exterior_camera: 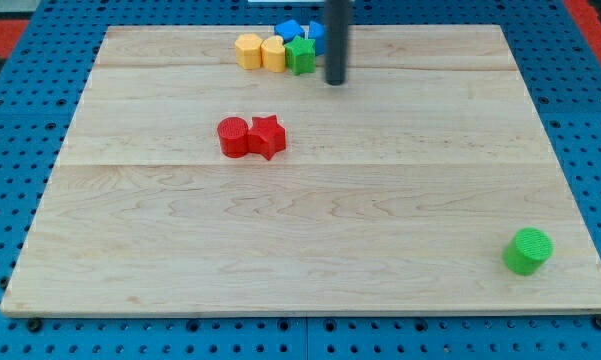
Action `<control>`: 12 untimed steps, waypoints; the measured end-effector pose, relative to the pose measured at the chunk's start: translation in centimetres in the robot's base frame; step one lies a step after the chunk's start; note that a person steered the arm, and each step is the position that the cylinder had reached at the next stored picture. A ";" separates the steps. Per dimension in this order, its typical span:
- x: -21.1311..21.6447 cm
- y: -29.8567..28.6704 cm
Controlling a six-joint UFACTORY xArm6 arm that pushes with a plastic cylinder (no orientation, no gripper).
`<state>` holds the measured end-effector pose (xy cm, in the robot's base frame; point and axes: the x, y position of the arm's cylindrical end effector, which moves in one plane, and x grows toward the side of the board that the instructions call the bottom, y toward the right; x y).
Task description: Slide the green circle into the heart
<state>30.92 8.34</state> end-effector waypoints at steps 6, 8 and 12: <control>20.6 9.0; 18.9 4.9; 9.5 -5.6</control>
<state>40.47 2.70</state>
